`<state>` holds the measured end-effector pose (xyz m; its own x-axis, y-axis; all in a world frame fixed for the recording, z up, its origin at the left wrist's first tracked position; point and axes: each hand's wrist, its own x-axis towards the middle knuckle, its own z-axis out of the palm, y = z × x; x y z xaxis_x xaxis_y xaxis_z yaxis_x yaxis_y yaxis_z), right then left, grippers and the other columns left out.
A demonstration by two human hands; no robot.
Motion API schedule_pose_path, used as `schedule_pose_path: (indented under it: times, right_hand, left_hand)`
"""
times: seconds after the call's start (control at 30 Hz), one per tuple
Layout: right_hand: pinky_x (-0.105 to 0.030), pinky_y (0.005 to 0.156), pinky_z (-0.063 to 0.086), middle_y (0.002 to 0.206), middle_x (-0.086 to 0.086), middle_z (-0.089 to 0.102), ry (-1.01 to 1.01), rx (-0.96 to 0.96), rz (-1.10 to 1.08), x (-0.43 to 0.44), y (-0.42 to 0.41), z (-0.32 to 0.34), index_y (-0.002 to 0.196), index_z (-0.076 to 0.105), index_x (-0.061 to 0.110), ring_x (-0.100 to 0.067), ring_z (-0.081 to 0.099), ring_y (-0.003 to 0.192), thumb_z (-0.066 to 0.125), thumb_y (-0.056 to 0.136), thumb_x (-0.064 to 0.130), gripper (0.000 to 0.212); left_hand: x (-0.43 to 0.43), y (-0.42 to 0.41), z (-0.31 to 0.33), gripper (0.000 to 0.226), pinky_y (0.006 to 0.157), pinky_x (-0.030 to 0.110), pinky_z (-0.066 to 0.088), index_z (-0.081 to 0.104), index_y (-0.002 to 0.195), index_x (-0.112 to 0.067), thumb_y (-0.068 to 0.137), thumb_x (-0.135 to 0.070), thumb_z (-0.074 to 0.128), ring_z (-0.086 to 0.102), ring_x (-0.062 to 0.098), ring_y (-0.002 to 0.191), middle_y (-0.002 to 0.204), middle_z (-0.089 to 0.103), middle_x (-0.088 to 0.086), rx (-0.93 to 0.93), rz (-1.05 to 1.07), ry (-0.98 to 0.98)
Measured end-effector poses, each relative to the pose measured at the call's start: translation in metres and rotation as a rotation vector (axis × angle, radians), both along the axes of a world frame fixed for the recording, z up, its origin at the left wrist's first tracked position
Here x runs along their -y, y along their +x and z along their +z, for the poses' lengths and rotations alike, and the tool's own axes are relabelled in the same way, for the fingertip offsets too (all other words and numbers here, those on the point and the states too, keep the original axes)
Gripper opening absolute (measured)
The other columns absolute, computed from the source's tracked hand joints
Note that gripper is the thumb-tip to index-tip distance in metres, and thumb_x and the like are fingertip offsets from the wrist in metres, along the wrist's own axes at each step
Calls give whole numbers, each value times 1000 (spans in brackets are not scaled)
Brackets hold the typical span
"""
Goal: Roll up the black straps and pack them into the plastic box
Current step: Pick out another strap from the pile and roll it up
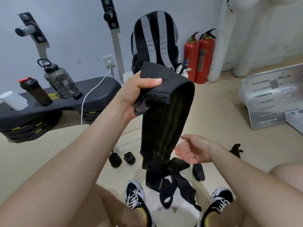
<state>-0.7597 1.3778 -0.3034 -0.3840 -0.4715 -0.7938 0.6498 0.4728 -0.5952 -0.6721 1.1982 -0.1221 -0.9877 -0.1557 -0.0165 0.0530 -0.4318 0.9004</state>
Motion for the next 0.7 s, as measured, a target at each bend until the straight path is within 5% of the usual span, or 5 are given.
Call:
schedule_pose_path:
  times: [0.13, 0.27, 0.43, 0.53, 0.7]
  right_hand:
    - [-39, 75, 60, 115, -25, 69, -203, 281, 15, 10, 19, -21, 124, 59, 2, -35, 71, 98, 31, 83, 87, 98]
    - [-51, 92, 55, 135, -30, 57, -572, 495, -166, 34, 25, -22, 144, 47, 22, -51, 58, 120, 26, 81, 90, 95]
    - [-61, 89, 53, 137, -22, 57, -808, 461, -743, 50, -5, -17, 136, 56, 12, -43, 59, 121, 48, 74, 85, 96]
    - [-44, 84, 59, 126, -16, 67, -641, 262, -811, 52, -34, -15, 134, 59, 7, -32, 68, 111, 87, 61, 53, 91]
    - [-39, 71, 59, 117, -20, 69, -516, -27, -724, 49, -43, 6, 127, 61, 4, -31, 69, 99, 64, 90, -3, 38]
  left_hand:
    - [4, 12, 8, 39, 59, 25, 56, 58, 105, -2, 69, 12, 59, 69, 19, 67, 80, 69, 9, -46, -88, -69]
    - [17, 35, -14, 61, 73, 33, 58, 61, 120, -5, 59, 2, 63, 70, 26, 88, 103, 69, 14, -73, -210, -124]
    - [33, 74, -66, 67, 79, 33, 57, 66, 120, -14, 56, 6, 70, 70, 23, 96, 113, 71, 12, 45, -363, -292]
    - [34, 96, -94, 80, 88, 36, 55, 58, 132, -14, 57, 11, 73, 66, 25, 110, 128, 67, 14, 250, -367, -445]
    - [28, 107, -137, 61, 72, 25, 55, 60, 118, -18, 67, 12, 75, 71, 16, 86, 98, 75, -1, 614, -511, -686]
